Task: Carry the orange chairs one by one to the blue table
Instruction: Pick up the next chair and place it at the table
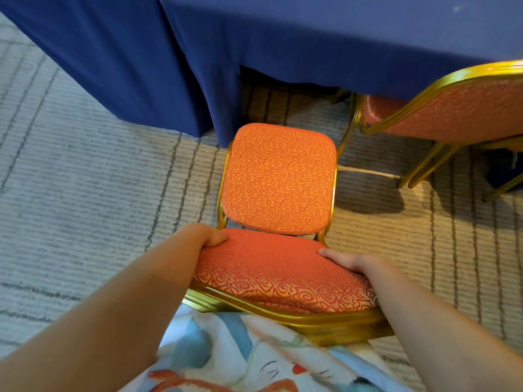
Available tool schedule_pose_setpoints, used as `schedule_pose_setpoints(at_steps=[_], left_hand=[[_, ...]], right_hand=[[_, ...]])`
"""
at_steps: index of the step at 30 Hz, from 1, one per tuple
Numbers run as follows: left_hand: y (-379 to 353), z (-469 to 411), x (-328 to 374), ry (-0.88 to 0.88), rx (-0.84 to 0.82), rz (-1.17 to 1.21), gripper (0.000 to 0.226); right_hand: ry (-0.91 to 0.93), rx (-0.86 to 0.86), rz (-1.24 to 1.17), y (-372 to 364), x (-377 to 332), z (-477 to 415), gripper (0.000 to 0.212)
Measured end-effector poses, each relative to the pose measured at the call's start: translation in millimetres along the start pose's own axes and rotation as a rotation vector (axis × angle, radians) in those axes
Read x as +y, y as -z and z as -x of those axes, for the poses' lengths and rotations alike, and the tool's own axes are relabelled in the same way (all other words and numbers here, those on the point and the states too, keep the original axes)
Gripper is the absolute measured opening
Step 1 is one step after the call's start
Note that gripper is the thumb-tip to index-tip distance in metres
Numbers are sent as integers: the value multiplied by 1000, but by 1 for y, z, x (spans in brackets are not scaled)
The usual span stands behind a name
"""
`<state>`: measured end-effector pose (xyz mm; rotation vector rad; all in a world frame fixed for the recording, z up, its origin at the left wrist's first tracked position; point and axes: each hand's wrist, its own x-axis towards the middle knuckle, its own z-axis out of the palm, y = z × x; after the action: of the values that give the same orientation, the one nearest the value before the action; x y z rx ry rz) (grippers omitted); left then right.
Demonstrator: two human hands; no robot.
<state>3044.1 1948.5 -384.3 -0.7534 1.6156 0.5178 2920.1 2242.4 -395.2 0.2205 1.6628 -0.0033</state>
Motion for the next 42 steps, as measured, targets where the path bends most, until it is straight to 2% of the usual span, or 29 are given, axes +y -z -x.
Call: schedule_pose_setpoints(at_steps=[8, 12, 17, 27, 29, 31, 32, 38, 40, 42], left_hand=[[48, 6, 6, -25, -6, -5, 72], [86, 7, 20, -44, 41, 12, 71], [154, 2, 49, -62, 76, -6, 71], [304, -22, 126, -93, 176, -35, 78], [329, -45, 133, -115, 186, -3, 91], [352, -70, 139, -120, 239, -39, 115], [363, -82, 143, -107, 251, -46, 117], [408, -61, 181, -51, 185, -89, 82], [415, -68, 191, -35, 207, -125, 78], [417, -73, 196, -34, 216, -127, 77]], right_hand=[[4, 57, 13, 38, -20, 15, 88], [63, 94, -15, 67, -40, 18, 82], [107, 137, 15, 128, -74, 23, 74], [91, 148, 7, 285, -152, 16, 79], [100, 166, 12, 309, -165, 15, 78], [113, 171, 55, 332, -176, 13, 83], [112, 172, 61, 342, -182, 13, 84], [60, 113, 15, 387, -201, -9, 91], [37, 127, 23, 397, -205, -12, 93], [36, 128, 19, 404, -209, -6, 85]])
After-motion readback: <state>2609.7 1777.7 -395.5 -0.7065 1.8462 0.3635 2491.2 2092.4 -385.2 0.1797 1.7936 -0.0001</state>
